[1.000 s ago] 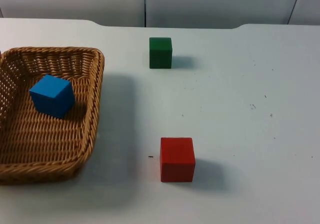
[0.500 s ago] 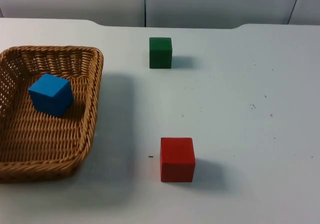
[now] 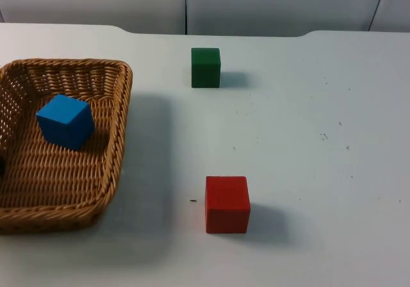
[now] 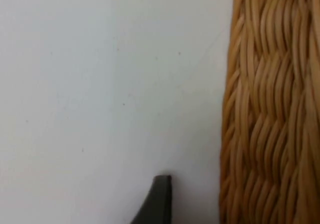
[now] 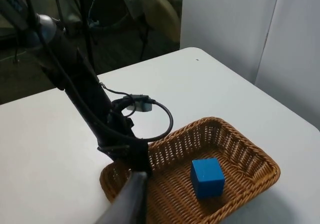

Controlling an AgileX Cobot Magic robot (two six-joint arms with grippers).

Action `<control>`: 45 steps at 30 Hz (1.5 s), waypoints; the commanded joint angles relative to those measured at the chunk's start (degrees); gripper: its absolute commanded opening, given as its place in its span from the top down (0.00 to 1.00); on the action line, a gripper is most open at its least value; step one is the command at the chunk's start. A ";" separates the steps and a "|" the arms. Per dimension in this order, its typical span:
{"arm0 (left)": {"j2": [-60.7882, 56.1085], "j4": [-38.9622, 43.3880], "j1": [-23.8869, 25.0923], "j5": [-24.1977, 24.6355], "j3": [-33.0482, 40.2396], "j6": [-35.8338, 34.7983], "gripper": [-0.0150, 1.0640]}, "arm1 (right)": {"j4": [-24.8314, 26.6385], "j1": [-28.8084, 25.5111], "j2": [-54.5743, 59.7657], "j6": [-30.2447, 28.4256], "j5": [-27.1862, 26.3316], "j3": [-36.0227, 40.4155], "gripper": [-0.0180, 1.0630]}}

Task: Pick up the basket with the left hand and place the blue cube into the basket with the right hand.

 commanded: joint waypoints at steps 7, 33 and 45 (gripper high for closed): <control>-3.07 -1.37 0.06 0.28 -0.35 -1.27 0.23 | 0.18 0.15 -0.37 0.02 0.15 0.34 0.01; -35.42 -3.04 0.06 -6.40 -0.35 -4.84 0.23 | -0.18 0.15 -0.37 -1.26 -2.14 0.34 0.01; -65.56 5.84 0.06 -5.26 -0.24 -15.91 0.23 | -0.18 0.15 -0.37 -1.99 -2.28 0.34 0.01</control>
